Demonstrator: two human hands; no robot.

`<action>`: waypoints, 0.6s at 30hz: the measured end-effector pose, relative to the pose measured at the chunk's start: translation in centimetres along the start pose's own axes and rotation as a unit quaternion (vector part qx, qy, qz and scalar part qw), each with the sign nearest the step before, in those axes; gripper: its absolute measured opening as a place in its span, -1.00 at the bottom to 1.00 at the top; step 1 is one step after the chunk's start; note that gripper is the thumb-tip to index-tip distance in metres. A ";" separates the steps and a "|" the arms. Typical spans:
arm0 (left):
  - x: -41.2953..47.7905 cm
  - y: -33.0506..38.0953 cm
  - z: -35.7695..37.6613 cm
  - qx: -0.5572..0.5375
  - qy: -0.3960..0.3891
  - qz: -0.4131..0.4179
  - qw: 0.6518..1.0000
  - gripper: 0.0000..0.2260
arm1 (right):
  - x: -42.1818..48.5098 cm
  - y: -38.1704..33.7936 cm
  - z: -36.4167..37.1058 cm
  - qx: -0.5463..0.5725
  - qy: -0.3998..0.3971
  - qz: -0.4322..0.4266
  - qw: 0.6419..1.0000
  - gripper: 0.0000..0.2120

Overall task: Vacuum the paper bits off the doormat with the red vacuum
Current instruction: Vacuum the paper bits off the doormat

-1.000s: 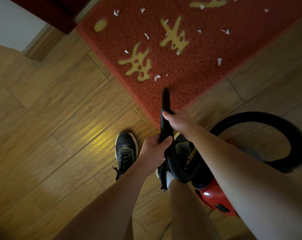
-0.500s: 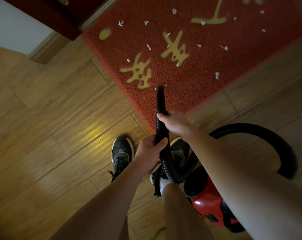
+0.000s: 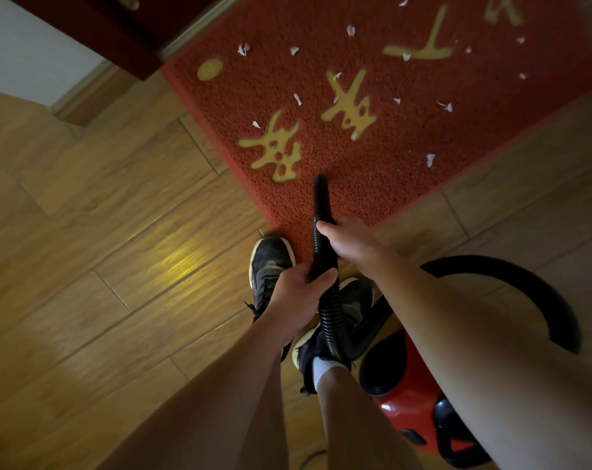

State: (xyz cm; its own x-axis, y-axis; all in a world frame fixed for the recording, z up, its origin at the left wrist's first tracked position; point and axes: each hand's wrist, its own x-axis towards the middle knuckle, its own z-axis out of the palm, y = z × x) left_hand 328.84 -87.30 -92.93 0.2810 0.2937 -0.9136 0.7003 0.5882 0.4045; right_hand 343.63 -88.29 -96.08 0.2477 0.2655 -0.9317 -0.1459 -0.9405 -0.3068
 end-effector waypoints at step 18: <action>1.6 1.8 -2.3 -0.004 -0.006 0.009 1.000 -0.56 | 0.2 -3.1 0.7 0.000 0.056 -0.025 0.998 -0.59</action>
State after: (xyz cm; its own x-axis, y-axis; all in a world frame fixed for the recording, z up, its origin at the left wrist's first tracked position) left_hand 329.03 -83.98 -93.51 0.3013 0.2961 -0.9064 0.6902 0.5882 0.4216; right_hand 343.44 -85.14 -95.49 0.3608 0.2861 -0.8877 -0.1309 -0.9268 -0.3519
